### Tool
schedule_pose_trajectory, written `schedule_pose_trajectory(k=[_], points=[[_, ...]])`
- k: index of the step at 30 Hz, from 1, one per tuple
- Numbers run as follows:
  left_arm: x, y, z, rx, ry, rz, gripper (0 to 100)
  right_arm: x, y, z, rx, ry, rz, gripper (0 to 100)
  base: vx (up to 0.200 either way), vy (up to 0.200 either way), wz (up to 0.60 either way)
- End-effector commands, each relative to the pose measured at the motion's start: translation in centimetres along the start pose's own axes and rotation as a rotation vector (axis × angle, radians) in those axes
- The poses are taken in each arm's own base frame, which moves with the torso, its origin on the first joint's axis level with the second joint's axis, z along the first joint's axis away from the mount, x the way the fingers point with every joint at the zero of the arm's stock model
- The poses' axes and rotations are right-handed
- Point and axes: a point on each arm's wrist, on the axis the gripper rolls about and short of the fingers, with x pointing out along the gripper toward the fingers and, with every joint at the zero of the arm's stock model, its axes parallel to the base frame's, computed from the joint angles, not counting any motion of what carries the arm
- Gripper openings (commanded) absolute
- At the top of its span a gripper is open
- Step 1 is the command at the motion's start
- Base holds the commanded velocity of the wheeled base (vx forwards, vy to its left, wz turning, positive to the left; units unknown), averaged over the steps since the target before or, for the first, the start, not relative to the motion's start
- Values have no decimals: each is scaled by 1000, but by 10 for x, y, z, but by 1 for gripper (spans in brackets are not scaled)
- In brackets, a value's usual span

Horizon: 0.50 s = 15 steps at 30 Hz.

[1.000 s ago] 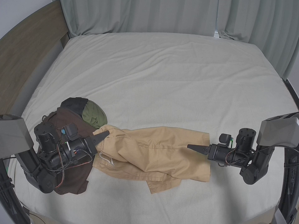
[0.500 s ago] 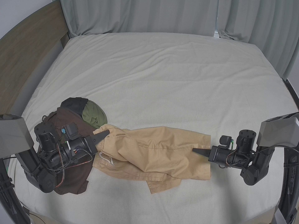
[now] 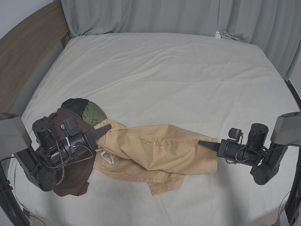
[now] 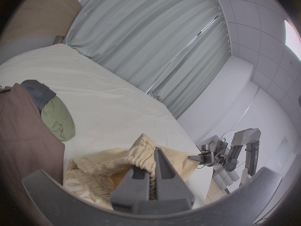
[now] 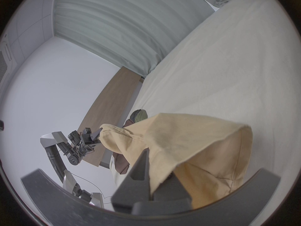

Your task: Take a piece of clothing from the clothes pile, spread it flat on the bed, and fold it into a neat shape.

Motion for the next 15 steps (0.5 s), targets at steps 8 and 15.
schedule_pose_trajectory(k=[8,15], points=[[-4,-15,24,54,-76,-54,0,-21,42,26,-88,-90,75,0,0,0,0],[-12,-26,37,81,-117,-81,0,-35,65,42,-145,-155,122,0,0,0,0]])
